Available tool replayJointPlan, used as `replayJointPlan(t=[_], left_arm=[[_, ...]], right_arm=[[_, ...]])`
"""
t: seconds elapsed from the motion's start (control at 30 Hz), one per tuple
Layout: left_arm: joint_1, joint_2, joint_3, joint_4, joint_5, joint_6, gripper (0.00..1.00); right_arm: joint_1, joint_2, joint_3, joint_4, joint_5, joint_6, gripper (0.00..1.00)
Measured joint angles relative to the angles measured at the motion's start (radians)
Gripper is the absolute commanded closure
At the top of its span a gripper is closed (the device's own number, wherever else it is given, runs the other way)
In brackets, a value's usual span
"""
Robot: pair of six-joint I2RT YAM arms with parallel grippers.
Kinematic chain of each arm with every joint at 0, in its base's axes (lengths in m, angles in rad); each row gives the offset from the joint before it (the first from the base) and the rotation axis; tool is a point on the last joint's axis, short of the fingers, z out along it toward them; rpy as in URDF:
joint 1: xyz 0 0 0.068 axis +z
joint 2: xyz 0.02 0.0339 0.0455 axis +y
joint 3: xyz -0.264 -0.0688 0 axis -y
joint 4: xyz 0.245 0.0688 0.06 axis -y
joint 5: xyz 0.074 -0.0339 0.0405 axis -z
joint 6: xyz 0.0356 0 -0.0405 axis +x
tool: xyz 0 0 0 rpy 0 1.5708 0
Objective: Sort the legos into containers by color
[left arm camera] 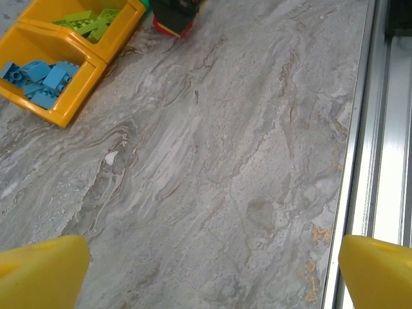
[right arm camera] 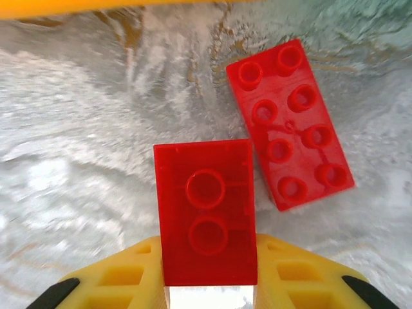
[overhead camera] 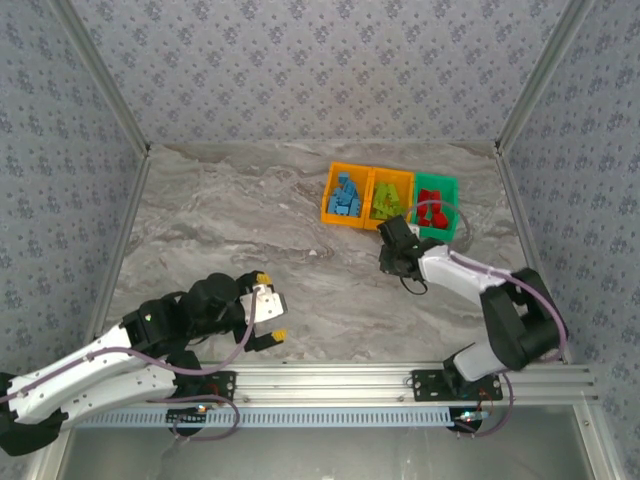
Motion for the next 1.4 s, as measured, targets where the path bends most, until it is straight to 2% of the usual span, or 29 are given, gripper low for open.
replayJointPlan(t=[0.17, 0.3, 0.4, 0.53, 0.63, 0.7, 0.73, 0.77, 0.93, 1.1, 1.27, 1.4], left_arm=[[0.026, 0.0, -0.002, 0.018, 0.008, 0.006, 0.01], [0.04, 0.001, -0.002, 0.023, 0.012, 0.006, 0.01], [0.041, 0.001, -0.002, 0.023, 0.018, 0.006, 0.01], [0.041, 0.001, -0.002, 0.023, 0.019, 0.006, 0.01], [0.045, 0.001, -0.002, 0.023, 0.019, 0.006, 0.01], [0.045, 0.001, -0.002, 0.023, 0.019, 0.005, 0.01], [0.045, 0.001, -0.002, 0.023, 0.018, 0.005, 0.01], [0.045, 0.001, -0.002, 0.023, 0.018, 0.005, 0.01], [0.045, -0.002, -0.002, 0.024, 0.018, 0.002, 0.01], [0.045, -0.005, -0.002, 0.026, 0.019, -0.005, 0.01], [0.045, -0.005, -0.002, 0.026, 0.019, -0.013, 0.01], [0.045, -0.004, -0.002, 0.026, 0.019, -0.013, 0.01]], right_arm=[[0.043, -0.287, -0.006, -0.054, 0.087, 0.007, 0.74], [-0.015, -0.382, 0.011, -0.065, 0.139, -0.024, 0.73], [-0.128, -0.304, 0.067, -0.068, 0.124, -0.072, 0.73], [-0.271, -0.089, 0.185, -0.055, 0.081, -0.137, 0.72], [-0.333, 0.085, 0.298, -0.045, 0.05, -0.171, 0.69], [-0.356, 0.172, 0.365, -0.043, 0.029, -0.185, 0.6], [-0.367, 0.213, 0.406, -0.05, 0.021, -0.19, 0.48], [-0.374, 0.247, 0.443, -0.056, 0.013, -0.193, 0.44], [-0.393, 0.28, 0.523, -0.084, -0.004, -0.195, 0.36], [-0.389, 0.163, 0.467, -0.102, -0.031, -0.188, 0.28], [-0.348, -0.138, 0.257, -0.096, -0.078, -0.162, 0.2], [-0.253, -0.352, 0.057, -0.052, -0.083, -0.134, 0.18]])
